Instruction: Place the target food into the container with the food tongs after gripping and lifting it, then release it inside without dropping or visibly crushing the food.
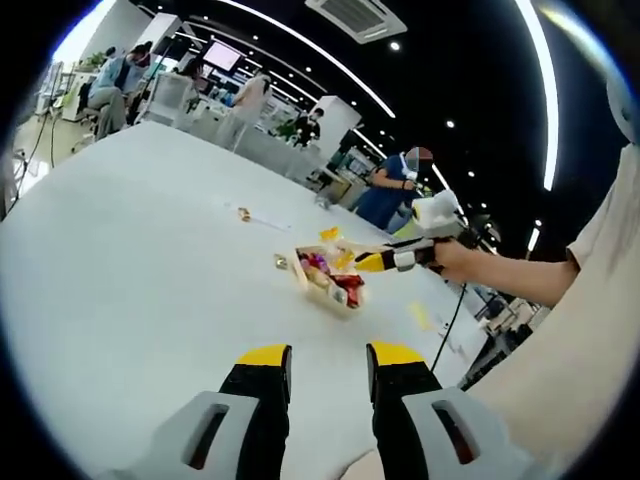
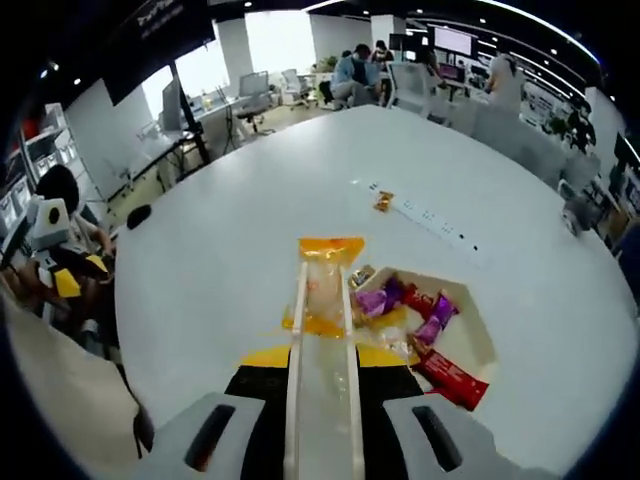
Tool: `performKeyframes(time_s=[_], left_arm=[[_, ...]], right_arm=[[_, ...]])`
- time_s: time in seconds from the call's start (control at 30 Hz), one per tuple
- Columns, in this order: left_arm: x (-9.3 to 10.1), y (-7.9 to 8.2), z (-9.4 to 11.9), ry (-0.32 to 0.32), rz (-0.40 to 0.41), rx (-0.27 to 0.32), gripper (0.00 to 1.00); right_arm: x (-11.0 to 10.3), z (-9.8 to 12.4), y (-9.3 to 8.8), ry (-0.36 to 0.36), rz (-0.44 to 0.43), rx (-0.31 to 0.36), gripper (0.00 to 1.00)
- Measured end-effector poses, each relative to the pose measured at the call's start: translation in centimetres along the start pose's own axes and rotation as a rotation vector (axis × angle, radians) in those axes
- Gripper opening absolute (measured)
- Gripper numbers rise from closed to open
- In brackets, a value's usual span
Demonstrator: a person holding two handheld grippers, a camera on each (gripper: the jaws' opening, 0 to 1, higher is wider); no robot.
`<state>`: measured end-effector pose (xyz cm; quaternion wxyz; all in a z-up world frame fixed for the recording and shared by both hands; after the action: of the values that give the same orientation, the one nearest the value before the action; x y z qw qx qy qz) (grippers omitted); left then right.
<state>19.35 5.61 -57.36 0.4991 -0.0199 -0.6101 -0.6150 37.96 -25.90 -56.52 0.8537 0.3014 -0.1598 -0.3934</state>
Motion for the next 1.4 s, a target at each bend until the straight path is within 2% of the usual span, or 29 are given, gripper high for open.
performKeyframes(time_s=[0.3, 0.7, 1.4], left_arm=[[0.7, -0.1, -0.7, -0.019, -0.018, -0.019, 0.29], [1.4, -0.1, -1.2, -0.038, -0.032, -0.033, 0.29], [1.4, 0.1, -1.0, -0.017, -0.033, -0.029, 0.29]], right_arm=[[1.7, 1.7, -1.2, -0.043, -0.046, 0.012, 0.21], [3.2, 2.8, -2.4, -0.088, -0.084, 0.023, 0.21], [4.7, 2.6, -2.6, -0.106, -0.128, 0.034, 0.22]])
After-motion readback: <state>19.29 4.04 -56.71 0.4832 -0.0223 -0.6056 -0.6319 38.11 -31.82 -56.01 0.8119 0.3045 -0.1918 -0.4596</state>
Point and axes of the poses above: the point that each gripper's makers call its tool centre point, and the gripper's own axes: z roughly backward along the fingers, x roughly to its right, y roughly out of its top, the point moved 10 cm from there along z, roughly backward along the fingers, and after that the axes turned 9 degrees about -y, right-handed, at the moved point
